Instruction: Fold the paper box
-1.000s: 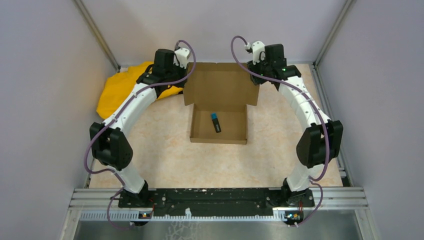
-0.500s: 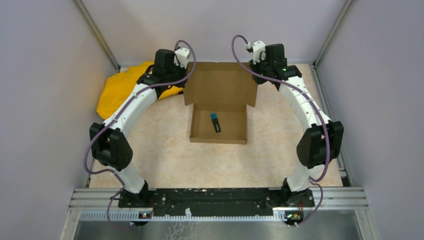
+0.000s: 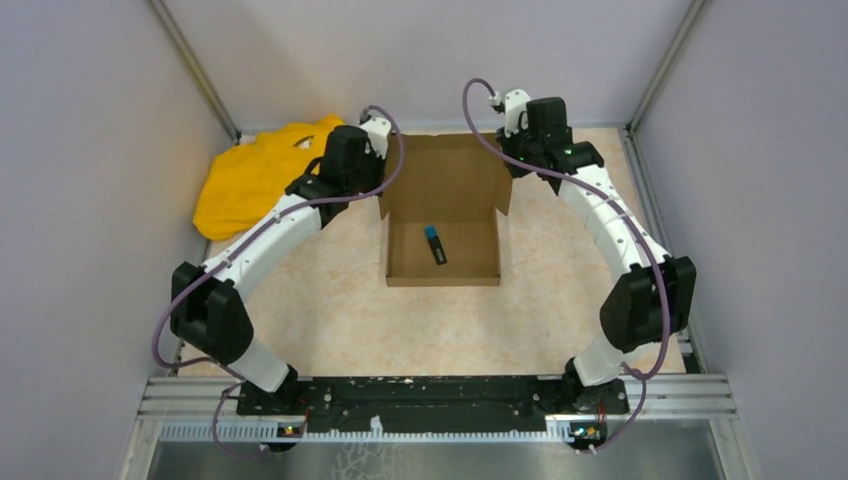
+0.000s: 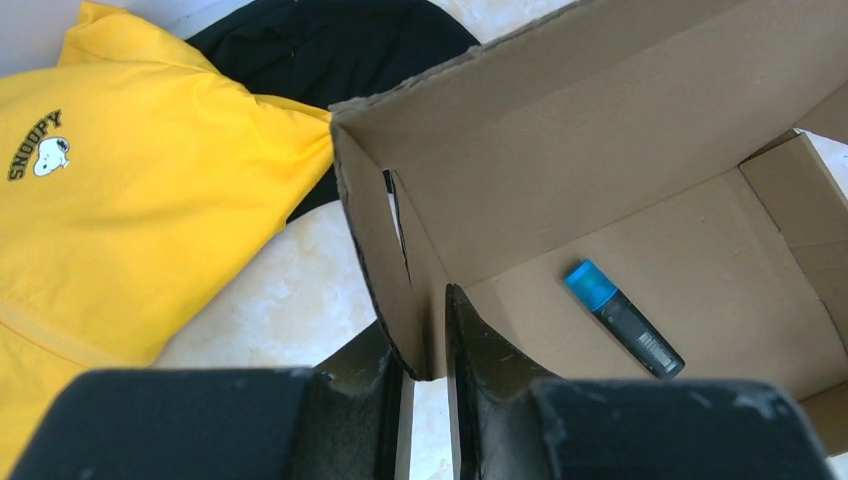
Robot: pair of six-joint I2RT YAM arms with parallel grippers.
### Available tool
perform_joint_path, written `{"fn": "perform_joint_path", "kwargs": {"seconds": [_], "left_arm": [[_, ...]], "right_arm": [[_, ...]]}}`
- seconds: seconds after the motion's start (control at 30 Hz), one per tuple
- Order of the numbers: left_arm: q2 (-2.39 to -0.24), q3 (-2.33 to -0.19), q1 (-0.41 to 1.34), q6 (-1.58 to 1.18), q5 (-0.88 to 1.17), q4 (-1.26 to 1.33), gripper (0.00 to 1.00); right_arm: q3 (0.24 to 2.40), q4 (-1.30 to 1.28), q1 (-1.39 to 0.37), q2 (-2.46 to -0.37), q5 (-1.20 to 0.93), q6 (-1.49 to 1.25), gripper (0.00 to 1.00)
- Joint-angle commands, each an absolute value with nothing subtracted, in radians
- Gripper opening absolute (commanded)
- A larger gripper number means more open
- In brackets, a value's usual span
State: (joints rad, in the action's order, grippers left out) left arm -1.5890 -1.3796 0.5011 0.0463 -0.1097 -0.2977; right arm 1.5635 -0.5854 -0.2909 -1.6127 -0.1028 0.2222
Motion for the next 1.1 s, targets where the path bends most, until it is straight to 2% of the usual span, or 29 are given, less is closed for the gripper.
{"fn": "perform_joint_path", "kwargs": {"seconds": [0.0,0.37,1.07], "left_arm": [[-1.539,-1.342,0.536,0.002,-0.173,-0.242,0.21],[-1.492,-1.298,0.623,-0.057,-0.260,-0.241,0.22],[-1.437,-1.233,0.737,-0.141,-0.361,-0.237,0.21]], "right_arm": [[1.531,-0.524,-0.333,-1.532,-0.051,0.170,0.10],[1.437,-0.490,-0.395,-1.442,0.080,0.045,0.06],[1.334,-0.457,-0.455,-1.342,0.144,-0.182,0.03]]}}
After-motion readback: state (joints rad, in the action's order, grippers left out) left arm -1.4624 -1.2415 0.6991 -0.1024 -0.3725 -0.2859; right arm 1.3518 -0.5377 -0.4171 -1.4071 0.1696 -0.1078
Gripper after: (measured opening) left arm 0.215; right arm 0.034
